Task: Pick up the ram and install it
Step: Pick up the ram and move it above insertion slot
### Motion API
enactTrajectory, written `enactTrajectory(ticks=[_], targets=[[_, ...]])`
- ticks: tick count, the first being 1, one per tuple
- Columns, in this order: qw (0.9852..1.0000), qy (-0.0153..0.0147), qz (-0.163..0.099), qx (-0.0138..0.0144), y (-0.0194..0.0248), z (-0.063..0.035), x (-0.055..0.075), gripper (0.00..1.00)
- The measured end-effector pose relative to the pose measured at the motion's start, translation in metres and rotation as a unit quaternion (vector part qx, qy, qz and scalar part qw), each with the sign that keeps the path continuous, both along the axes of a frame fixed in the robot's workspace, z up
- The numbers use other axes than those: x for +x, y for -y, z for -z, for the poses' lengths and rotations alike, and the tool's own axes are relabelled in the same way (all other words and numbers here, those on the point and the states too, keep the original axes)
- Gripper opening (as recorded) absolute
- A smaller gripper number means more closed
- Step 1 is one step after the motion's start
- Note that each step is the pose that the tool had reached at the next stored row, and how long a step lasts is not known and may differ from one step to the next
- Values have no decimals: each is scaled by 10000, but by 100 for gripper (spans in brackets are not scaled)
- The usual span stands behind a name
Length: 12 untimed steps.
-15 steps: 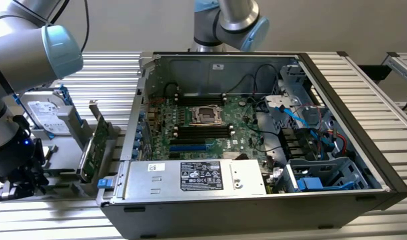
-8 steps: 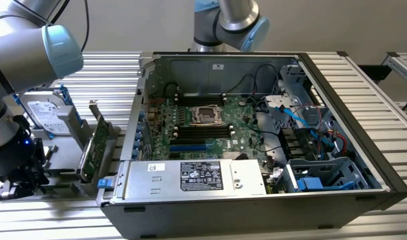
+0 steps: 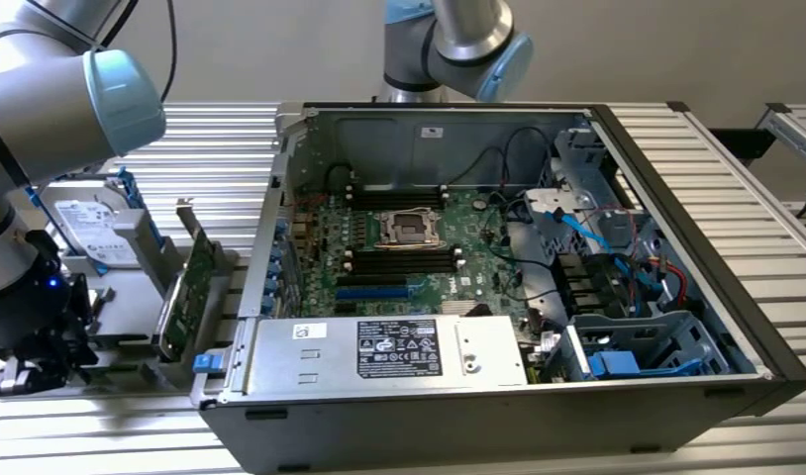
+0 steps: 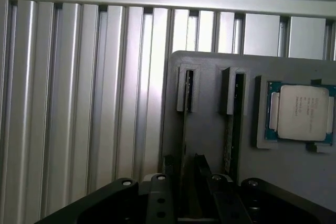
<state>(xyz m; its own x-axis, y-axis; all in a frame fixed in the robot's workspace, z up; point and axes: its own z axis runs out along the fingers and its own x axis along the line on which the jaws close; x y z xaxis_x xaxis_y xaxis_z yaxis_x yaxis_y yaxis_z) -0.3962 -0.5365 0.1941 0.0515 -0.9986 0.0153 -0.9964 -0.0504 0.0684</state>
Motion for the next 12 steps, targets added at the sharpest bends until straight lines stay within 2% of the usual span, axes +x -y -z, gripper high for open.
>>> enactTrajectory(ticks=[7, 8, 12], targets=[[10000, 0, 67, 0, 0, 1, 0, 27], [10000, 0, 80, 0, 0, 1, 0, 21], [9999, -1, 134, 0, 0, 1, 0, 21]])
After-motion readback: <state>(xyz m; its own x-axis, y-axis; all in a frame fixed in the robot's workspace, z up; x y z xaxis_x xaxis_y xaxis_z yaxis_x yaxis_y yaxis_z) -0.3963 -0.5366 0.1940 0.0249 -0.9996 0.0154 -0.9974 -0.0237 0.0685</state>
